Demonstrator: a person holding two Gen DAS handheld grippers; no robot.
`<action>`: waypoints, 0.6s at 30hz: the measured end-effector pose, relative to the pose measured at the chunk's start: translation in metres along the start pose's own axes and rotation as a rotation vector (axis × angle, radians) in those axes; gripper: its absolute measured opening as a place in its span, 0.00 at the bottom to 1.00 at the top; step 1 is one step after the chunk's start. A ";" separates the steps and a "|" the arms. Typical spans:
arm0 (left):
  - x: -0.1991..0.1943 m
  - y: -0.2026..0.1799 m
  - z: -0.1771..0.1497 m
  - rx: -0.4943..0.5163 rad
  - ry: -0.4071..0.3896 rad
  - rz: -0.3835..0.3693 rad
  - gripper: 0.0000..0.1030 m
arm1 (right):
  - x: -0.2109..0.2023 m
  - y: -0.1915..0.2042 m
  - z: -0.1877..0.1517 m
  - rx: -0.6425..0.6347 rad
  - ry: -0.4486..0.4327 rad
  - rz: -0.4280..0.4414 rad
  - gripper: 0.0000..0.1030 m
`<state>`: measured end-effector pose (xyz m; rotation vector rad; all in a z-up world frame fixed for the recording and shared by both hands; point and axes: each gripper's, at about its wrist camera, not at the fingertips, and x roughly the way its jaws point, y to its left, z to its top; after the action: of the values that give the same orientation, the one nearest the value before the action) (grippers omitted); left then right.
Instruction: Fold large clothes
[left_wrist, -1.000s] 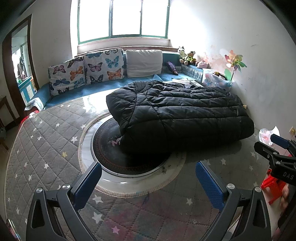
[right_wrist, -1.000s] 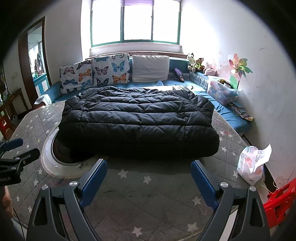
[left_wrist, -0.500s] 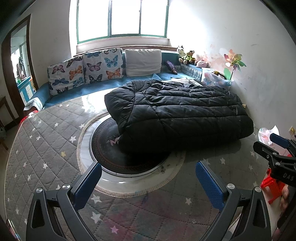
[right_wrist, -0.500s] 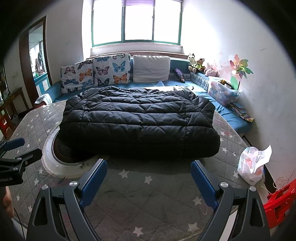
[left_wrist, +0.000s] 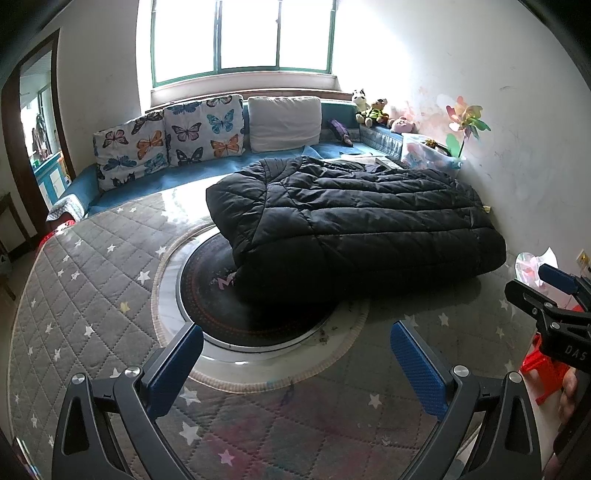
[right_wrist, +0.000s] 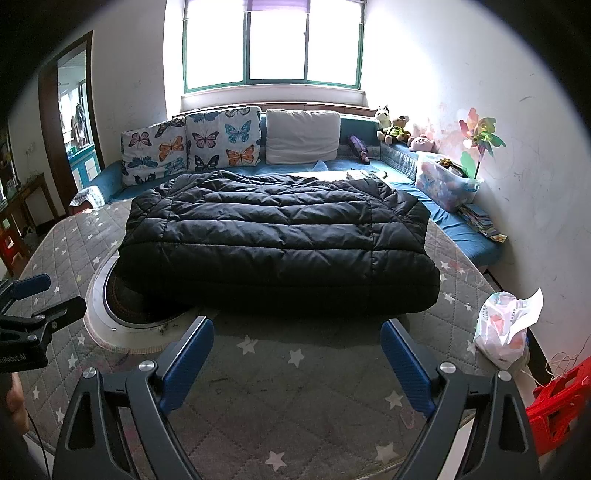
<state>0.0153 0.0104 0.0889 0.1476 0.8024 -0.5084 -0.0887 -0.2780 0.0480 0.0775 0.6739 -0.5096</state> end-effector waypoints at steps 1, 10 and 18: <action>0.000 0.000 0.000 0.001 -0.001 0.000 1.00 | 0.000 0.000 0.000 -0.002 0.001 -0.001 0.96; 0.001 0.000 0.000 0.000 0.000 -0.002 1.00 | 0.000 0.000 0.000 -0.004 -0.001 0.001 0.96; 0.001 0.000 0.000 0.002 -0.005 -0.012 1.00 | 0.000 0.000 0.000 -0.005 -0.002 0.001 0.96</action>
<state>0.0158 0.0103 0.0878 0.1430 0.7988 -0.5206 -0.0890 -0.2780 0.0483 0.0730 0.6729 -0.5066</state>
